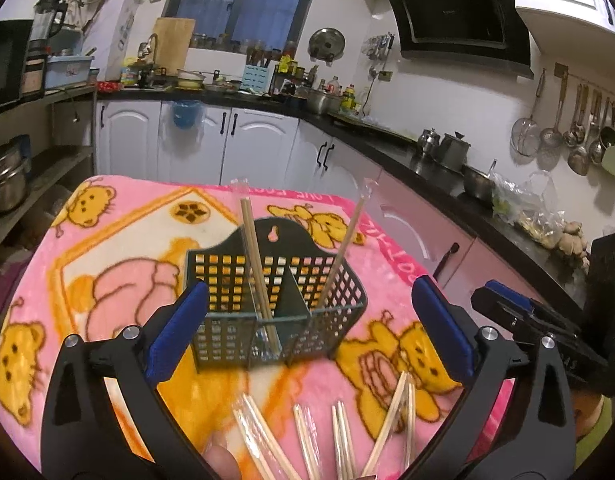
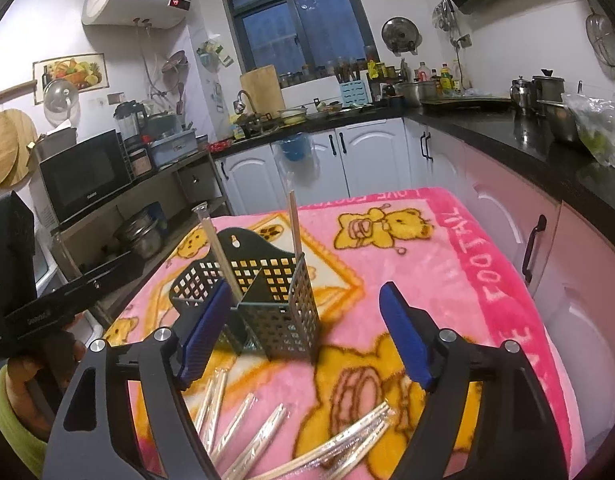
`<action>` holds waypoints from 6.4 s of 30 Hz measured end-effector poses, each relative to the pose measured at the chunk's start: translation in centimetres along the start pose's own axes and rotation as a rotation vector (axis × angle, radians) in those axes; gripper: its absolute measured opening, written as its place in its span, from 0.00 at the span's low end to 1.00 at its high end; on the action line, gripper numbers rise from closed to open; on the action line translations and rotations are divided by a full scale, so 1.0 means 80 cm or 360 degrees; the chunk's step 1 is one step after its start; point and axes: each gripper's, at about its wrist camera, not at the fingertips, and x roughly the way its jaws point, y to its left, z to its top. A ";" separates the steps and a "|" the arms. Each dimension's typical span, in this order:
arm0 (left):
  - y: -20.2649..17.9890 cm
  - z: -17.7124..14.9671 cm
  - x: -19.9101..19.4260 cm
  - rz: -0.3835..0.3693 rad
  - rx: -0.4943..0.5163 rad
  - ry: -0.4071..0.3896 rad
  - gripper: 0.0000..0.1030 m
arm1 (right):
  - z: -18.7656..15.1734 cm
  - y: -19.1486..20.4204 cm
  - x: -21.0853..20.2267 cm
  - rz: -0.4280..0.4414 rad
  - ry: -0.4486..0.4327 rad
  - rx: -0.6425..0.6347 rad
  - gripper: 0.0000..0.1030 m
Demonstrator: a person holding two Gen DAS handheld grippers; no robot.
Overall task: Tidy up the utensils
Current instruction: 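Move both open tools back down to the remaining wrapped chopsticks, then close the left tool on a chopstick while the right tool grasps another, then lift the left tool's chopstick upright over the caddy while the right tool carries its own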
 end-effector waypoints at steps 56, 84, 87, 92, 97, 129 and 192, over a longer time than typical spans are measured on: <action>0.062 -0.159 0.042 0.0121 -0.0196 0.0554 0.44 | -0.136 -0.002 0.048 0.0173 0.0522 -0.0030 0.44; 0.094 -0.146 0.114 0.0211 -0.0242 0.0765 0.13 | -0.133 -0.009 0.149 0.0192 0.0841 0.0188 0.14; 0.098 -0.145 0.112 0.0200 -0.0254 0.0775 0.13 | -0.130 -0.021 0.142 0.0188 0.0817 0.0218 0.13; 0.098 -0.143 0.115 0.0200 -0.0260 0.0796 0.13 | -0.129 -0.032 0.144 0.0131 0.0843 0.0223 0.13; 0.097 -0.137 0.124 0.0219 -0.0239 0.0817 0.13 | -0.126 -0.023 0.149 0.0108 0.0909 0.0123 0.14; 0.026 -0.027 0.035 0.0065 -0.0068 0.0307 0.03 | -0.010 0.019 0.045 0.0435 0.0310 0.0033 0.05; 0.030 0.167 0.001 0.0200 0.0094 -0.0260 0.03 | 0.176 0.047 0.050 0.0300 -0.0547 -0.0174 0.05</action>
